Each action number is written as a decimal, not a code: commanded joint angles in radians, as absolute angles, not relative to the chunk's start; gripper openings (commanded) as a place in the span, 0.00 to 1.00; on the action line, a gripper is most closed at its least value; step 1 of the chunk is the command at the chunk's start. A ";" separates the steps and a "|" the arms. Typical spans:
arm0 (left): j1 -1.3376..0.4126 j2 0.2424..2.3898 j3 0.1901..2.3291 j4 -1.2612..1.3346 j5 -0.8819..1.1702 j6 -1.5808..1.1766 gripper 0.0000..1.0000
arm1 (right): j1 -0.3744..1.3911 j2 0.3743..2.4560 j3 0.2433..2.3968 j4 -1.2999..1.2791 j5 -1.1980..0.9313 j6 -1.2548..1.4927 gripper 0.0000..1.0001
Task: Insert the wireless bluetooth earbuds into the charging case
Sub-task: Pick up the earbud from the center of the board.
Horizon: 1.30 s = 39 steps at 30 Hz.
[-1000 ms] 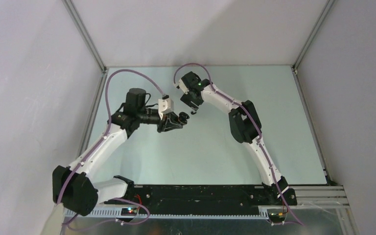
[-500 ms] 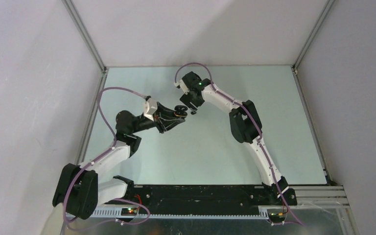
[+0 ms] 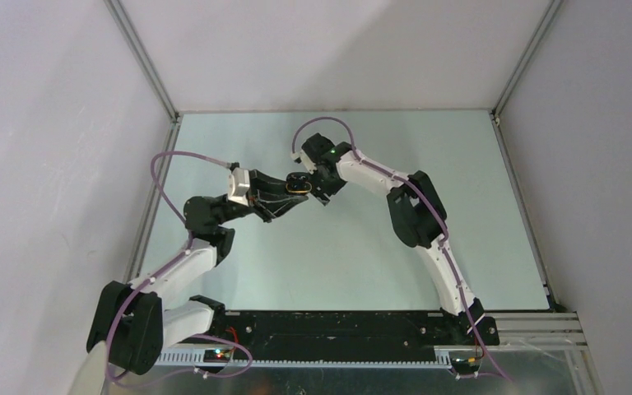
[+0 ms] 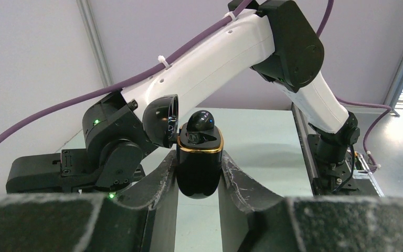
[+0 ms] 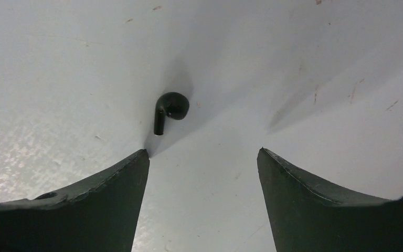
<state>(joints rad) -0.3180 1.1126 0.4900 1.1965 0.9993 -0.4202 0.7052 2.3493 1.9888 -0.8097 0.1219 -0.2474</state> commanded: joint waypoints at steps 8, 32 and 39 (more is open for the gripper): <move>-0.313 1.083 0.487 1.217 1.019 -0.411 0.00 | 0.749 2.346 2.012 -0.832 0.125 -0.214 0.80; -0.313 1.089 0.494 1.187 1.045 -0.384 0.00 | 0.719 2.359 1.996 -0.741 0.179 -0.687 0.86; -0.314 1.087 0.493 1.184 1.049 -0.377 0.00 | 0.747 2.391 1.996 -0.707 0.196 -0.697 0.86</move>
<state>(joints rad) -0.3183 1.1015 0.4900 1.1641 1.0355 -0.4084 0.7303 2.3478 1.9762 -0.7383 0.1955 -0.6807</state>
